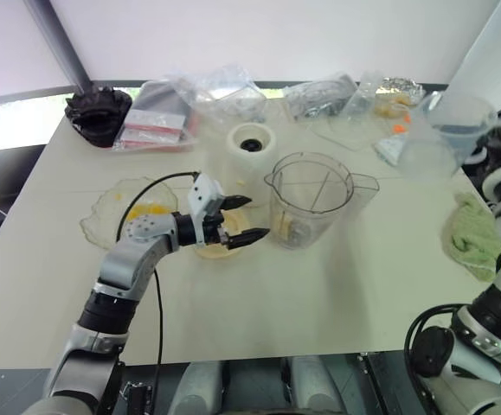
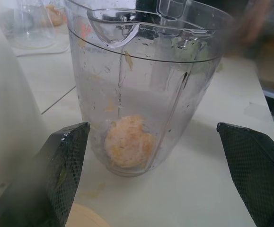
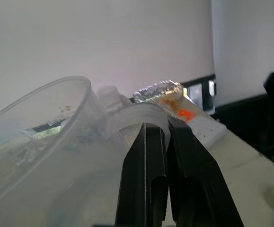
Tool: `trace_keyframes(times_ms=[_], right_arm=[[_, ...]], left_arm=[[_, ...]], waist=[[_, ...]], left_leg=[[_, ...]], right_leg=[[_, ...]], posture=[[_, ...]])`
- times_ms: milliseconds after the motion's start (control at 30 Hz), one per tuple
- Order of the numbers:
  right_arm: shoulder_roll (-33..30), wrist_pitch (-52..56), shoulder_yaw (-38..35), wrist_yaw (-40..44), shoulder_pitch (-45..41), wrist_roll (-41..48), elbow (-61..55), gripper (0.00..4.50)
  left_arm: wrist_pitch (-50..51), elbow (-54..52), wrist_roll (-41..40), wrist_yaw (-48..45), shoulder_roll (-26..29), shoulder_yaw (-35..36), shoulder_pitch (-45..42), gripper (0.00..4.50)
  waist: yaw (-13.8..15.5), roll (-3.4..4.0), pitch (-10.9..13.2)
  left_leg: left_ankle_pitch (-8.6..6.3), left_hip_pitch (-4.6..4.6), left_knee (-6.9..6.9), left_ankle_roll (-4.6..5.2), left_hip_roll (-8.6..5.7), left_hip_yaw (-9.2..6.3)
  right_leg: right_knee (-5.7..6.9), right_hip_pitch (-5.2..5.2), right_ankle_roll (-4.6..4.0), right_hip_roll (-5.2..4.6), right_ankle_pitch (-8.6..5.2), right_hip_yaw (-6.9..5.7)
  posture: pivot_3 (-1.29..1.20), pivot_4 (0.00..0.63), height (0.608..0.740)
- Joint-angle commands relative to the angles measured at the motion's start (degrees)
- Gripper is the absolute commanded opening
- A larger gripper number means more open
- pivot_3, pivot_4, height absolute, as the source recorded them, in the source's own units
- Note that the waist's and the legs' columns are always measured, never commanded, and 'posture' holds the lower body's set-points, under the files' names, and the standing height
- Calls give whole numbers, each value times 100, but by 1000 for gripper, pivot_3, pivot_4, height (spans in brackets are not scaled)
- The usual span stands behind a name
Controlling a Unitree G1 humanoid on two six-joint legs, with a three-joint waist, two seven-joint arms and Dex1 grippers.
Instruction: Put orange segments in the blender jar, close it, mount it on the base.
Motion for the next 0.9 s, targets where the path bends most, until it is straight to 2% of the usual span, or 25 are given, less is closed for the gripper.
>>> trace_keyframes(times_ms=[33, 267, 467, 900], right_arm=[[27, -771, -290, -157, 93, 30, 329, 38], [239, -1711, -328, -389, 316, 90, 1181, 38], [349, -2566, -409, -489, 444, 150, 2143, 38], [199, -4075, -30, -462, 220, 98, 3746, 38]], left_arm=[[-164, -194, -95, -30, -5, 144, -9, 4500], [-71, -383, -433, -227, 59, 283, 44, 4500], [-73, -352, -505, -478, 353, 378, -127, 4500], [-20, -350, -504, -548, 478, 371, -184, 4500]], waist=[[-6, 3, 0], [-41, 7, -1], [-36, 8, -1], [-52, 10, 0]], left_leg=[[0, 0, 0, 0, 0, 3], [0, 4, -2, 0, 3, 12], [0, 5, -2, 0, 2, 13], [0, 7, -3, 0, 1, 14]], right_leg=[[1, 0, 1, 0, 1, 0], [6, -1, 7, 8, 4, 0], [7, 0, 2, 7, 1, 0], [7, 1, 3, 7, 1, 1]], posture=[[0, 150, 740], [0, 150, 740], [0, 150, 740], [0, 150, 740]])
